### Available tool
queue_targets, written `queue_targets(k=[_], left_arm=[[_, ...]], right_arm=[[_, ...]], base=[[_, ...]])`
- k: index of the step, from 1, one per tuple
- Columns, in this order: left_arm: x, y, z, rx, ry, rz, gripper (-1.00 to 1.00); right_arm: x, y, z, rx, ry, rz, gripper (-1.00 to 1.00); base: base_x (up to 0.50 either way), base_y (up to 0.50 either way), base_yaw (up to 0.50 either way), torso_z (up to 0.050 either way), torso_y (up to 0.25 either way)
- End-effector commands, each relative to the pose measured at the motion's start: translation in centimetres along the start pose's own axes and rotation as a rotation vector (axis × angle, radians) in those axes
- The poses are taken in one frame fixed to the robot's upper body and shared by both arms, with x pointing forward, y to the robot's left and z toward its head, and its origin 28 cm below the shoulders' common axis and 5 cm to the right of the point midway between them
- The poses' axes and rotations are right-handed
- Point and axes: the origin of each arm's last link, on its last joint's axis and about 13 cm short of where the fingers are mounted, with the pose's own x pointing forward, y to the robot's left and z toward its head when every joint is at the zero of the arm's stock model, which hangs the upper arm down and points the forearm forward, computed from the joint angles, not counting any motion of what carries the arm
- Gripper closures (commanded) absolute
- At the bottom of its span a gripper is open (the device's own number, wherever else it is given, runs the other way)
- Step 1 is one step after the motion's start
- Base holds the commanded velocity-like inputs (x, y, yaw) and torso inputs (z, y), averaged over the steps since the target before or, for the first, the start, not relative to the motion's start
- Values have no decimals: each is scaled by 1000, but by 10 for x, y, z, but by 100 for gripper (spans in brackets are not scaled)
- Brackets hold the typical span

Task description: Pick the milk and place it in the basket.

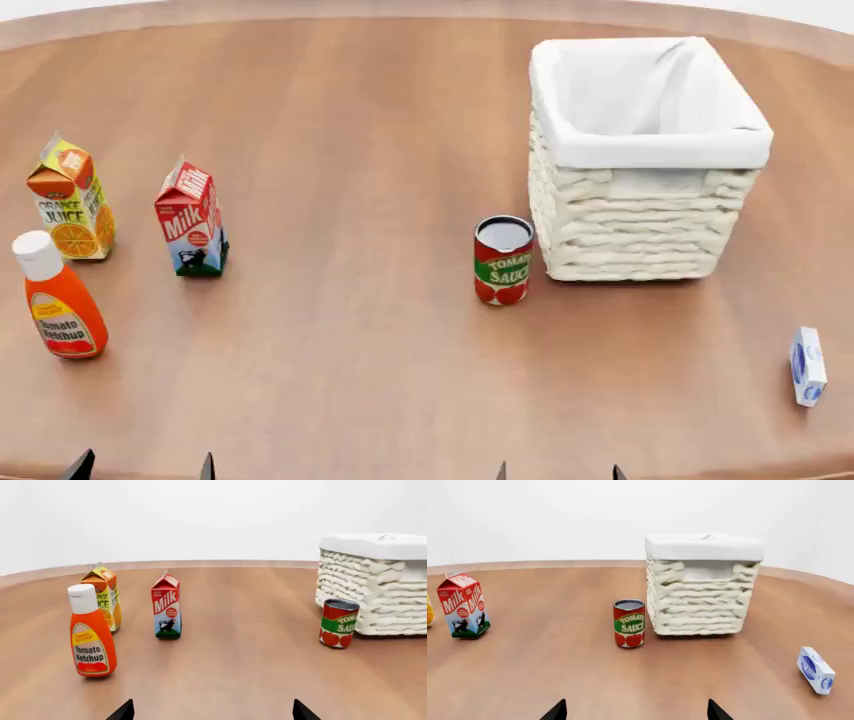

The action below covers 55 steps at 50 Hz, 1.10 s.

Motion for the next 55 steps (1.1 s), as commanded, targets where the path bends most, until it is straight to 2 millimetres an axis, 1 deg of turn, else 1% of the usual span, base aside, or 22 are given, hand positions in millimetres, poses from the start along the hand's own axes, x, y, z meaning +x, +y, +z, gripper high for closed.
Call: queue_targets(k=[1, 11, 14, 15, 16, 17, 21, 25, 29, 30, 33, 35, 36, 37, 39, 40, 41, 42, 44, 49, 52, 55], left_arm=[[0, 1, 0, 2, -1, 16, -100], [1, 1, -1, 2, 6, 27, -100], [1, 2, 0, -9, 15, 27, -100], [1, 2, 1, -16, 18, 24, -100], [1, -1, 1, 24, 5, 5, -100], [0, 0, 4, 0, -9, -1, -100], [-1, 1, 4, -6, -3, -1, -100], [1, 3, 7, 2, -4, 5, -100], [8, 14, 29, -1, -48, 27, -100], [11, 20, 42, -13, -79, 42, -100], [14, 29, 61, -28, -138, 56, -100], [14, 38, 78, -102, -170, 49, -100], [13, 48, 93, -78, -229, 97, -100], [12, 55, 103, -92, -252, 107, -100], [8, 63, 113, -94, -284, 139, -100], [3, 72, 124, -97, -321, 164, -100], [3, 73, 125, -97, -321, 164, -100], [-3, 83, 134, -105, -358, 204, -100], [-11, 93, 145, -116, -392, 235, -100], [-28, 112, 166, -138, -475, 288, -100], [-37, 121, 172, -119, -508, 307, -100], [-41, 125, 176, -120, -521, 320, -100]], right_arm=[[-1, -1, 0, 9, 6, -18, -100], [1, -2, -1, 54, 35, -38, -100], [1, -4, 2, 54, 34, -35, -100], [1, -4, 4, 50, 31, -37, -100], [0, 0, -2, -18, 18, -4, -100], [-1, 0, -1, -6, 14, -4, -100], [-1, -1, 0, 0, 16, -6, -100], [2, -3, 8, 7, 0, -6, -100], [8, -16, 37, 36, -65, -17, -100], [9, -23, 54, 71, -104, -30, -100], [8, -36, 79, 81, -168, -43, -100], [5, -48, 97, 67, -224, -37, -100], [0, -60, 114, 108, -255, -53, -100], [-4, -68, 126, 121, -286, -53, -100], [-11, -79, 138, 129, -313, -67, -100], [-20, -90, 152, 129, -352, -91, -100], [-21, -90, 153, 129, -352, -91, -100], [-32, -101, 168, 122, -387, -98, -100], [-48, -111, 183, 90, -430, -114, -100], [-76, -126, 206, 80, -505, -159, -100], [-85, -128, 210, 96, -524, -156, -100], [-86, -127, 208, 83, -522, -155, -100]], base=[[0, 0, 0, 0, 0], [0, 0, 0, 0, 0], [0, 0, 0, 0, 0], [0, 0, 0, 0, 0], [0, 0, 0, 0, 0], [0, 0, 0, 0, 0], [0, 0, 0, 0, 0], [0, 0, 0, 0, 0], [0, 0, 0, 0, 0], [0, 0, 0, 0, 0], [0, 0, 0, 0, 0], [0, 0, 0, 0, 0], [0, 0, 0, 0, 0], [0, 0, 0, 0, 0], [0, 0, 0, 0, 0], [0, 0, 0, 0, 0], [0, 0, 0, 0, 0], [0, 0, 0, 0, 0], [0, 0, 0, 0, 0], [0, 0, 0, 0, 0], [0, 0, 0, 0, 0], [0, 0, 0, 0, 0]])
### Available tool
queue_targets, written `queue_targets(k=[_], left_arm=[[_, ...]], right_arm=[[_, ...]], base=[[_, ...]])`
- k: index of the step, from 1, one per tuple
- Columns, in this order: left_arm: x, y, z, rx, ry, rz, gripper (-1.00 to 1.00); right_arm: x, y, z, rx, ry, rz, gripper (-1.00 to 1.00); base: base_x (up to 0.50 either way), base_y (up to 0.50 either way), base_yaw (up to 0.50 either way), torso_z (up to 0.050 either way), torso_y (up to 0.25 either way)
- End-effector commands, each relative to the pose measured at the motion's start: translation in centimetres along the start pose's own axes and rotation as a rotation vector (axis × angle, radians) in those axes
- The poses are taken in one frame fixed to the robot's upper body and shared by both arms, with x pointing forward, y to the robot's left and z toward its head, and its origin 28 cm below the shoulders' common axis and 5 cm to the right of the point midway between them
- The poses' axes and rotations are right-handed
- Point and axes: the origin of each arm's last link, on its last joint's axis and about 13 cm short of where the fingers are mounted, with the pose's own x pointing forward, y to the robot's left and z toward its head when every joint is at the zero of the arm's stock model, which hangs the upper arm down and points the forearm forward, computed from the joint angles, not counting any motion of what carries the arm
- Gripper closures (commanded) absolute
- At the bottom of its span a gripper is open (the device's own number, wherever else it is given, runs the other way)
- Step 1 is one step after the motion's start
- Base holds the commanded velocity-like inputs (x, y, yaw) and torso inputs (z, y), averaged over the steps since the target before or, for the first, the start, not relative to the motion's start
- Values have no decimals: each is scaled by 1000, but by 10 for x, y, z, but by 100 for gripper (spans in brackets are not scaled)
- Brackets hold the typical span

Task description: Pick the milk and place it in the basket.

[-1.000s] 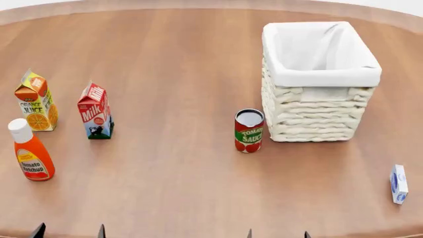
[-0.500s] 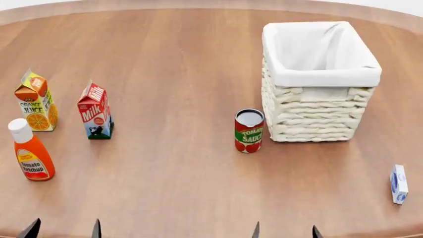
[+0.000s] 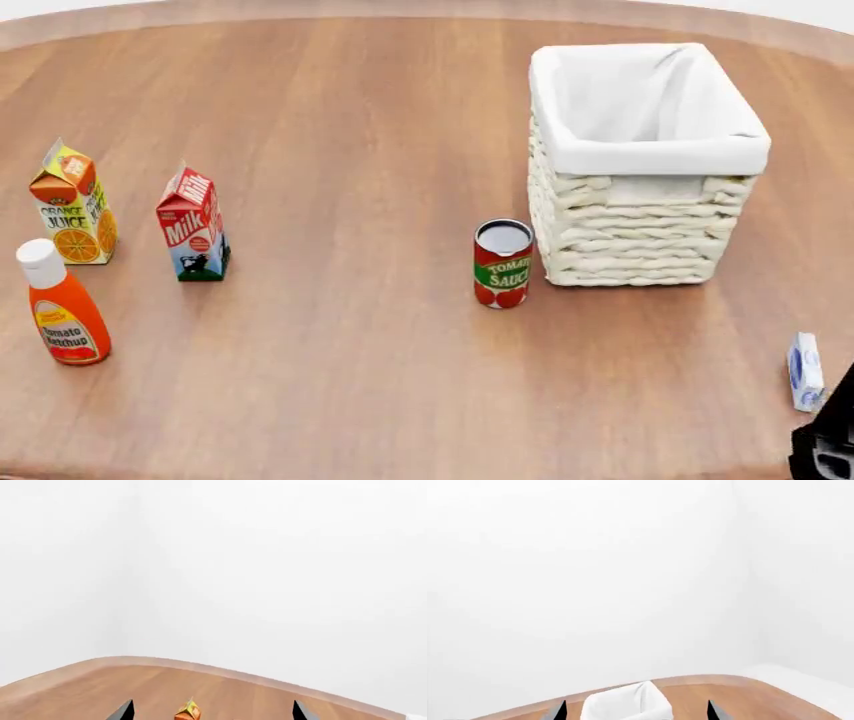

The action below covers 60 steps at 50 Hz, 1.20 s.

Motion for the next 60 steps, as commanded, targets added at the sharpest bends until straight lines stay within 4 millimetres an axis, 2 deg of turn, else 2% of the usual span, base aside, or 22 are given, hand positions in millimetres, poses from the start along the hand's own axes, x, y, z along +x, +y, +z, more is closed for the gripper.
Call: queue_targets(k=[1, 29, 45, 52, 60], left_arm=[[-9, 27, 49, 17, -169, 69, -100], [-8, 29, 48, 33, -173, 86, -100], [-8, 31, 49, 39, -176, 96, -100], [-8, 31, 48, 44, -176, 97, -100], [-8, 32, 47, 53, -177, 97, -100]], right_arm=[[-21, -10, 46, -63, -130, 17, -100], [-19, -4, 36, -83, -95, 72, -100], [-17, -3, 31, -143, -72, 67, -100], [-19, -3, 31, -114, -84, 87, -100], [-19, -2, 30, -110, -82, 98, -100]], base=[[0, 0, 0, 0, 0], [0, 471, 0, 0, 0], [0, 69, 0, 0, 0], [16, 0, 0, 0, 0], [479, 0, 0, 0, 0]])
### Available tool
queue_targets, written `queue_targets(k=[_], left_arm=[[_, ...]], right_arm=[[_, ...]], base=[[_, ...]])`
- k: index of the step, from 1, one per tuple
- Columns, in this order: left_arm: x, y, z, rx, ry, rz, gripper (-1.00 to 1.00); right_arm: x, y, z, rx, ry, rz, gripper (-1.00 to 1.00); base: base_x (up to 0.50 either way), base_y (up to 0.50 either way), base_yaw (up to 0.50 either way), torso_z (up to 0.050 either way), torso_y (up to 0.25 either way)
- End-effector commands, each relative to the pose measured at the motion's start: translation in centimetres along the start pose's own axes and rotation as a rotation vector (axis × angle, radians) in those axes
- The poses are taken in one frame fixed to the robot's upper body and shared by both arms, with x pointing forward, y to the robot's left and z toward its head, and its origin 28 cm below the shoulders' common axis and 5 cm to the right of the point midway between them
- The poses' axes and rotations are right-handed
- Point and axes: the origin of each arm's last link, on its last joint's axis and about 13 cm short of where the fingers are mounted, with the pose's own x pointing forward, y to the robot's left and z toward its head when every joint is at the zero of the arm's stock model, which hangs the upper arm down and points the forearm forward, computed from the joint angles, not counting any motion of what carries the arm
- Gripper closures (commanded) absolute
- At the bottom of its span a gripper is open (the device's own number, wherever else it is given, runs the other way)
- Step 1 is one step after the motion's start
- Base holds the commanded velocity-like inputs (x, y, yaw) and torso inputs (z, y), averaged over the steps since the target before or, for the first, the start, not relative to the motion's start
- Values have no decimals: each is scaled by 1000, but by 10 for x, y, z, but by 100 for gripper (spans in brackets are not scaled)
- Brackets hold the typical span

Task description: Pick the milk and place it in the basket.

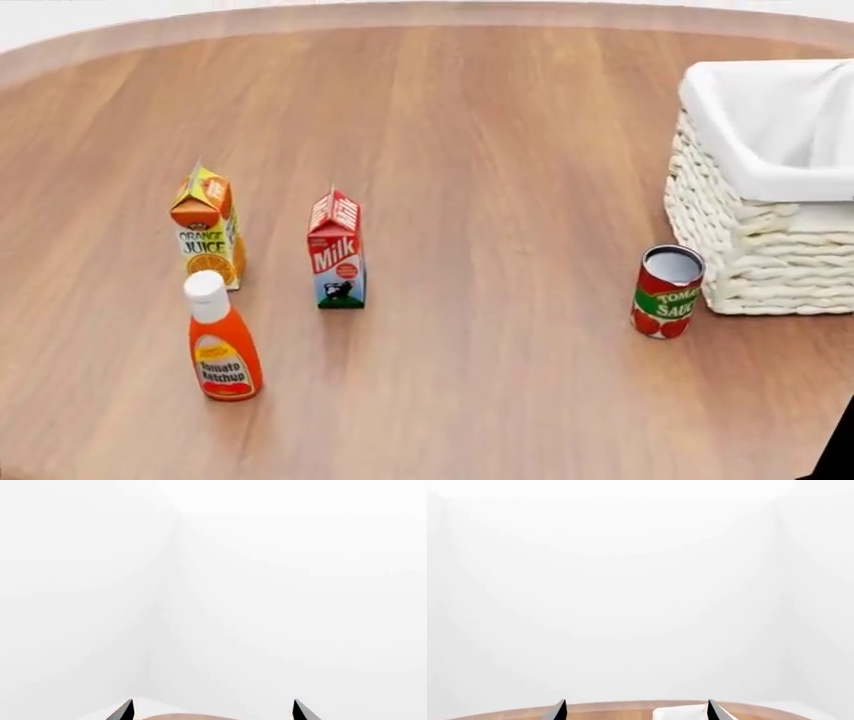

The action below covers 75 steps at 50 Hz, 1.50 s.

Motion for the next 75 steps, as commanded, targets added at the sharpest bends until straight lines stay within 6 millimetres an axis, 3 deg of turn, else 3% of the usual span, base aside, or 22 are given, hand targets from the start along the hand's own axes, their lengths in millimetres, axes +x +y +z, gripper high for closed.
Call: queue_targets(k=[1, 75], left_arm=[[-1, 5, -2, 24, -19, 22, -100], [-1, 5, -2, 29, -21, 20, -100]], right_arm=[[-1, -4, -4, -6, -23, -16, -100], [0, 1, -10, -37, 20, 57, -100]], base=[[500, 0, 0, 0, 0], [500, 0, 0, 0, 1]])
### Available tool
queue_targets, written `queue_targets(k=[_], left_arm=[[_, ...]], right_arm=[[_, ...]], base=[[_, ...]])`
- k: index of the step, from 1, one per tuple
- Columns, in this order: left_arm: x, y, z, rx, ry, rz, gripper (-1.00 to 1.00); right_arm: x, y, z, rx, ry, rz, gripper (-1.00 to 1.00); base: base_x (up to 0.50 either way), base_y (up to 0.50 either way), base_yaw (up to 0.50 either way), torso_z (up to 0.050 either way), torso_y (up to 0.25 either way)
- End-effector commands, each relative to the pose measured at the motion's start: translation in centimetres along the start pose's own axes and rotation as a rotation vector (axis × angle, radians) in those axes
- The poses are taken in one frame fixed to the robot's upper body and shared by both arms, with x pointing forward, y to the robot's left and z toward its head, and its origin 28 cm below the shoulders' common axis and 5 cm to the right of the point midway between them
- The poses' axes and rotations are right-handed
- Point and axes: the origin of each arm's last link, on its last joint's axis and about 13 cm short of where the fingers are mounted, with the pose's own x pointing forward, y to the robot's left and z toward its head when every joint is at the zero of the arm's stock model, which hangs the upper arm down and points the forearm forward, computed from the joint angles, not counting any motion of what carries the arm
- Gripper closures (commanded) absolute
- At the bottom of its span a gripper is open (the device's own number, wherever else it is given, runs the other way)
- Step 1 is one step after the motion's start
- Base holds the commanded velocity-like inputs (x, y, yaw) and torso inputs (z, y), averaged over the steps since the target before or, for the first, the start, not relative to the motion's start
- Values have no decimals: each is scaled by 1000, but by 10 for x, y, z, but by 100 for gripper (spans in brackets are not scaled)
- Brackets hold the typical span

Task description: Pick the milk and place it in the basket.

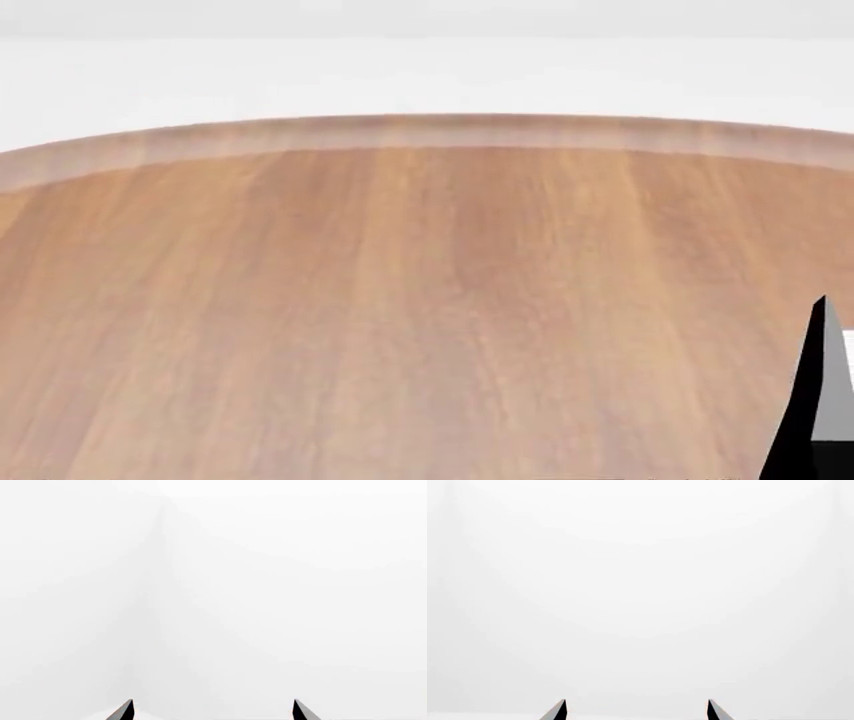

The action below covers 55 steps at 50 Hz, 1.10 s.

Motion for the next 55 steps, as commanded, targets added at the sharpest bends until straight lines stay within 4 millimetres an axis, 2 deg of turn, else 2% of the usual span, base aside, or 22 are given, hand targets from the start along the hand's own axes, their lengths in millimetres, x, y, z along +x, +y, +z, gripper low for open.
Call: queue_targets(k=[1, 8, 17, 21, 29, 39, 55], left_arm=[[-1, 4, -1, 18, -19, 19, -100], [-1, 2, -2, 21, -16, 11, -100], [-1, 1, -3, 24, -14, 8, -100], [-1, 1, -3, 25, -13, 6, -100], [-1, 1, -3, 24, -14, 5, -100], [-1, 1, -3, 25, -13, 5, -100], [-1, 1, -3, 23, -12, 4, -100]], right_arm=[[1, -5, -3, -21, 2, -42, -100], [5, -8, 4, -36, -8, -19, -100], [20, -21, 12, -77, 45, 218, -100], [24, -22, 16, -157, 38, 302, -100], [32, -21, 16, -131, 77, 463, -100], [42, -16, 1, -102, 164, 620, -100], [57, 2, -26, -67, 279, 849, -100]], base=[[500, -5, 0, 0, 0], [2, 0, 0, 0, 0], [0, 0, 0, 0, 0], [0, 0, 0, 0, 0], [0, 0, 0, 0, 0], [0, 0, 0, 0, 0], [0, 0, 0, 0, 0]])
